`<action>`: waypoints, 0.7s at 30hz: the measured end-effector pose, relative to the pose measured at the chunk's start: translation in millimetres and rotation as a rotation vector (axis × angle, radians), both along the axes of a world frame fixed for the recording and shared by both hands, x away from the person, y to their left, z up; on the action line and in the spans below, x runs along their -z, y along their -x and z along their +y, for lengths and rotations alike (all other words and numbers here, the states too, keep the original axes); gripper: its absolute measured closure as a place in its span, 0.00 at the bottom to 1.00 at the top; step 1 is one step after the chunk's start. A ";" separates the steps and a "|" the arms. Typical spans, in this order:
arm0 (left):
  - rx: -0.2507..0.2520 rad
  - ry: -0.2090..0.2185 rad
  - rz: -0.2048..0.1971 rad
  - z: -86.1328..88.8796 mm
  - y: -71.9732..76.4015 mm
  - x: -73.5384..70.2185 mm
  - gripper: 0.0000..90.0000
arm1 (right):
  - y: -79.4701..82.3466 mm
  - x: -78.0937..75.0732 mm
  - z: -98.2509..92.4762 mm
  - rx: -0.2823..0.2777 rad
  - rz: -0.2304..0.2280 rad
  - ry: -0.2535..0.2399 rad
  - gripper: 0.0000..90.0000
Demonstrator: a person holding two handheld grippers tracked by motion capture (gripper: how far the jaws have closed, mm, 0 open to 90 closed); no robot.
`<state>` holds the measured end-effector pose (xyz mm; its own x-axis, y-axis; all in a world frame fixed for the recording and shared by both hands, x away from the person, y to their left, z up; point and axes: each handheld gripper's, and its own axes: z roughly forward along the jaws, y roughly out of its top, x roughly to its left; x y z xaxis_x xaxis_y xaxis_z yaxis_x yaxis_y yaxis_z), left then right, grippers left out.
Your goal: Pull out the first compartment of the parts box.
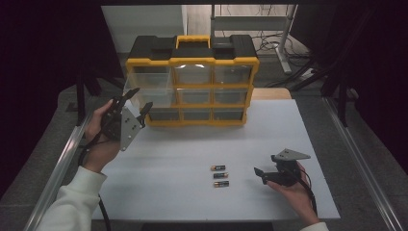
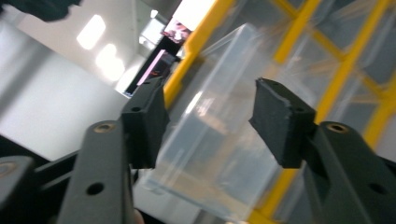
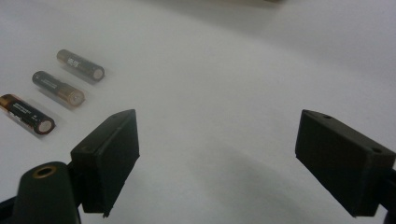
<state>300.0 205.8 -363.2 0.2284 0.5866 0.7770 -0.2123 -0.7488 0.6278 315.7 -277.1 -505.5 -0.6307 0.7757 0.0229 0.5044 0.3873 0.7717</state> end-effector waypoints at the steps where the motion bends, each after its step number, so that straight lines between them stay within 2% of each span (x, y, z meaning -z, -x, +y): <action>1: 0.011 0.013 0.024 -0.7 2.2 0.1 0.47 | 0.0 0.0 0.0 0.000 0.000 0.000 0.15; 6: 0.059 0.060 0.107 -1.3 7.9 2.9 0.39 | 0.0 -0.1 0.0 0.000 -0.001 0.000 0.15; 10: 0.080 0.121 0.172 -0.9 12.8 6.9 0.33 | 0.1 0.0 0.3 0.000 0.001 0.000 0.15; 14: 0.129 0.184 0.268 -0.3 15.8 11.1 0.27 | 0.0 0.4 0.5 -0.002 0.003 0.002 0.15; 17: 0.145 0.190 0.297 -0.2 15.6 15.2 0.25 | -0.2 0.6 0.6 -0.003 0.003 0.004 0.15; 21: 0.168 0.237 0.362 -0.1 13.9 24.6 0.24 | -0.1 0.3 0.5 -0.003 0.003 0.005 0.15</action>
<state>286.0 205.7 -387.8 0.5674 0.6699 0.4789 -0.0544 -0.5498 0.8335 315.7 -276.6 -505.9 -0.6328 0.7740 0.0213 0.5057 0.3923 0.7683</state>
